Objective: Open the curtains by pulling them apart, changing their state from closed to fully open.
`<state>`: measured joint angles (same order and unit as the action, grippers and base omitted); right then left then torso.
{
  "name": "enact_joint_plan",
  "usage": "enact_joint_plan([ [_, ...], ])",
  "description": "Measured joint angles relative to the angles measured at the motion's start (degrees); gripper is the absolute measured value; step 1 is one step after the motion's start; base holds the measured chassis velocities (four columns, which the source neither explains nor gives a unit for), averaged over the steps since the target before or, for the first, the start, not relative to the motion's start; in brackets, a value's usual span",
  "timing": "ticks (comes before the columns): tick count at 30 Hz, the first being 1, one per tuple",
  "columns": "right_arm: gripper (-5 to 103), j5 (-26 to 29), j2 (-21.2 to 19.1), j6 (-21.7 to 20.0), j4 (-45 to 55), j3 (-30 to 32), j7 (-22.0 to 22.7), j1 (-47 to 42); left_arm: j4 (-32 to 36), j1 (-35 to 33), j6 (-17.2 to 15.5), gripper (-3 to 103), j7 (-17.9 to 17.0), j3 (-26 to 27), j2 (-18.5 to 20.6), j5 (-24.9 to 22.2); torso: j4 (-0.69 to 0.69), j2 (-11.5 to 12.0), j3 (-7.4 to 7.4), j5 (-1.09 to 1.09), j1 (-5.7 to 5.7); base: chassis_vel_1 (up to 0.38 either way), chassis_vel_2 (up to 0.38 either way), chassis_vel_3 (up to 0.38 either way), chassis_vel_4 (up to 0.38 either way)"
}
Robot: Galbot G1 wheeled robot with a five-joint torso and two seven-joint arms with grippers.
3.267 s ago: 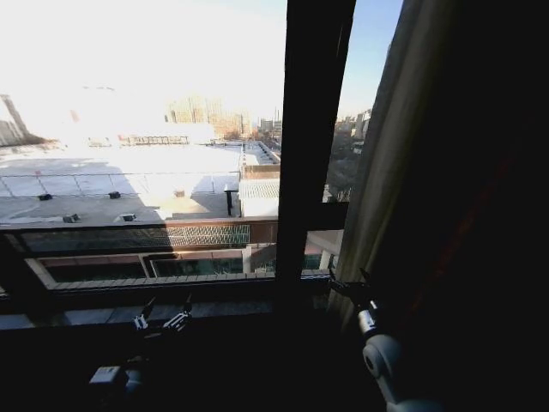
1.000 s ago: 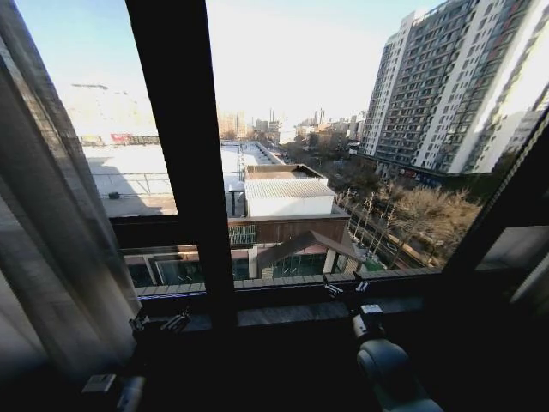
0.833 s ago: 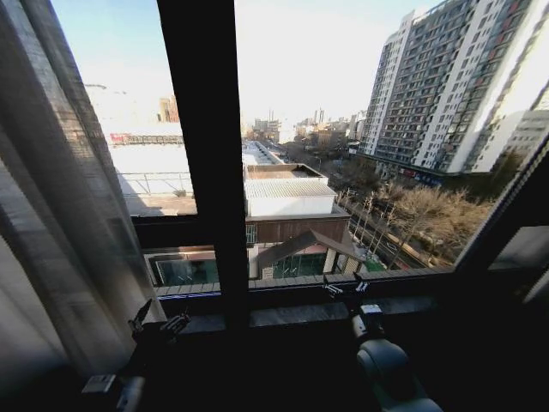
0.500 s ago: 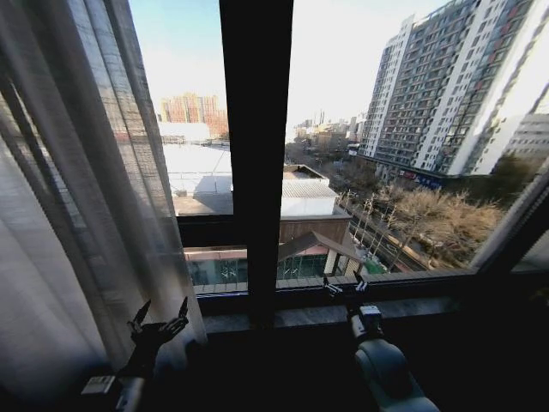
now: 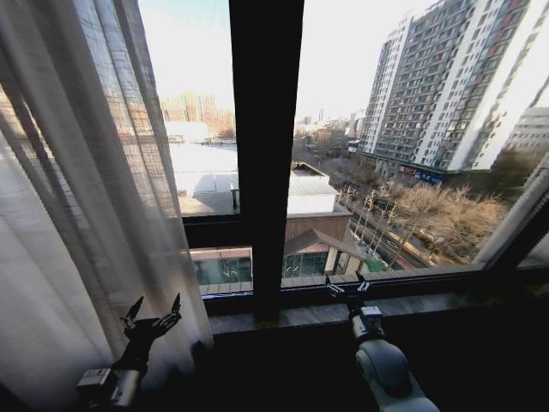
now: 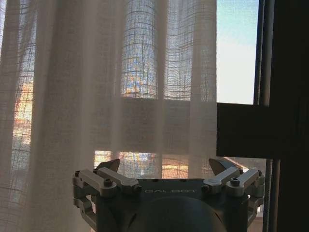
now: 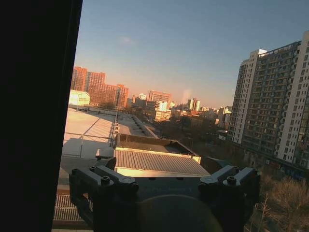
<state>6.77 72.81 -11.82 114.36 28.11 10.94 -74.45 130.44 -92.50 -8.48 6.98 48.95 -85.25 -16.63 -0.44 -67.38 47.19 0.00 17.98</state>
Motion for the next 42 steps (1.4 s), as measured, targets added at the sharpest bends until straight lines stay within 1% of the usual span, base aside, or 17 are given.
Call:
enact_joint_plan([
  [2, 100, 0.05, 0.14, 0.19, -0.28, -0.06, -0.02, 0.3, -2.08, 2.58, -0.82, 100, -0.05, -0.16, 1.02, -0.15, 0.01, 0.0, 0.0, -0.04, 0.01, 0.0, 0.0, 0.0, 0.0],
  [4, 100, 0.12, 0.08, 0.28, -0.47, -0.12, -0.03, 0.53, -3.64, 4.72, -1.6, 100, 0.01, -0.79, 2.07, -0.16, 0.01, 0.0, 0.01, -0.02, 0.02, 0.0, 0.0, 0.0, 0.0],
  [6, 100, 0.16, 0.04, 0.29, -0.51, -0.13, -0.03, 0.56, -3.98, 5.22, -1.81, 100, 0.1, -0.99, 2.41, -0.17, 0.01, 0.0, 0.01, -0.02, 0.02, 0.0, 0.0, 0.0, 0.0],
  [9, 100, 0.26, -0.28, 0.36, -0.86, 0.01, -0.03, 0.79, -6.23, 7.71, -2.35, 100, 1.84, -2.15, 4.11, -0.21, -0.01, 0.01, 0.0, 0.02, 0.02, 0.0, 0.0, 0.0, 0.0],
  [14, 100, 0.31, -0.37, 0.41, -1.02, 0.13, -0.03, 0.91, -7.63, 8.83, -2.53, 100, 2.53, -3.08, 5.44, -0.2, -0.01, 0.0, 0.0, 0.01, 0.01, 0.0, 0.0, 0.0, 0.0],
  [16, 100, 0.37, -0.45, 0.47, -1.16, 0.59, -0.03, 0.97, -7.44, 8.86, -3.46, 100, 3.56, -3.25, 7.19, -0.9, 0.01, 0.0, 0.0, -0.01, 0.01, 0.0, 0.0, 0.0, 0.0],
  [19, 100, 0.39, -0.44, 0.81, -1.56, 1.05, -0.03, 1.11, -7.44, 9.08, -4.03, 100, 4.32, -3.12, 8.86, -1.82, 0.01, 0.0, 0.0, 0.0, 0.01, 0.0, 0.0, 0.0, 0.0],
  [21, 100, 0.39, -0.4, 1.03, -1.68, 1.11, -0.03, 1.16, -7.63, 9.32, -4.15, 101, 4.38, -3.13, 9.3, -2.04, 0.01, 0.0, 0.0, 0.01, 0.01, 0.0, 0.0, 0.0, 0.0],
  [24, 100, 0.39, 0.0, 1.64, -1.97, 1.26, -0.03, 1.26, -8.28, 10.26, -4.94, 87, 4.42, -3.68, 10.38, -2.74, 0.0, 0.0, 0.0, 0.01, 0.01, 0.0, 0.0, 0.0, 0.0],
  [25, 100, 0.39, 0.0, 1.64, -1.97, 1.26, -0.03, 1.26, -8.28, 10.26, -4.94, 87, 4.42, -3.68, 10.38, -2.74, 0.0, 0.0, 0.0, 0.01, 0.01, 0.0, 0.0, 0.0, 0.0],
  [28, 100, 0.4, 0.23, 1.75, -2.33, 1.56, -0.03, 1.19, -8.64, 10.69, -5.32, 71, 4.35, -4.16, 10.77, -3.17, 0.01, 0.0, 0.0, 0.0, 0.01, 0.0, 0.0, 0.0, 0.0],
  [30, 100, 0.39, 0.25, 1.77, -2.47, 1.67, -0.03, 1.2, -8.77, 10.75, -5.33, 71, 4.35, -4.29, 10.81, -3.18, 0.0, 0.0, 0.0, 0.01, 0.01, 0.0, 0.0, 0.0, 0.0],
  [32, 100, 0.4, 0.31, 1.89, -2.81, 2.01, -0.03, 1.38, -9.03, 10.79, -5.33, 60, 4.35, -4.73, 10.9, -3.18, 0.0, 0.0, 0.0, 0.01, 0.01, 0.0, 0.0, 0.0, 0.0],
  [33, 100, 0.4, 0.31, 1.89, -2.81, 2.01, -0.03, 1.38, -9.03, 10.79, -5.33, 60, 4.35, -4.73, 10.9, -3.18, 0.0, 0.0, 0.0, 0.01, 0.01, 0.0, 0.0, 0.0, 0.0],
  [37, 100, 0.41, 0.26, 1.92, -2.9, 2.19, -0.02, 1.62, -9.25, 10.77, -5.33, 38, 4.4, -5.17, 10.96, -3.07, 0.0, 0.0, 0.0, 0.01, 0.01, 0.0, 0.0, 0.0, 0.0],
  [39, 100, 0.42, 0.24, 1.92, -2.92, 2.19, -0.02, 1.63, -9.33, 10.77, -5.33, 38, 4.44, -5.19, 10.97, -3.05, 0.0, 0.0, 0.0, 0.01, 0.01, 0.0, 0.0, 0.0, 0.0],
  [42, 100, 0.43, 0.22, 1.92, -2.94, 2.2, 0.0, 1.65, -9.52, 10.73, -5.29, 22, 4.59, -5.2, 10.92, -3.0, 0.0, 0.0, 0.0, 0.01, 0.01, 0.0, 0.0, 0.0, 0.0],
])
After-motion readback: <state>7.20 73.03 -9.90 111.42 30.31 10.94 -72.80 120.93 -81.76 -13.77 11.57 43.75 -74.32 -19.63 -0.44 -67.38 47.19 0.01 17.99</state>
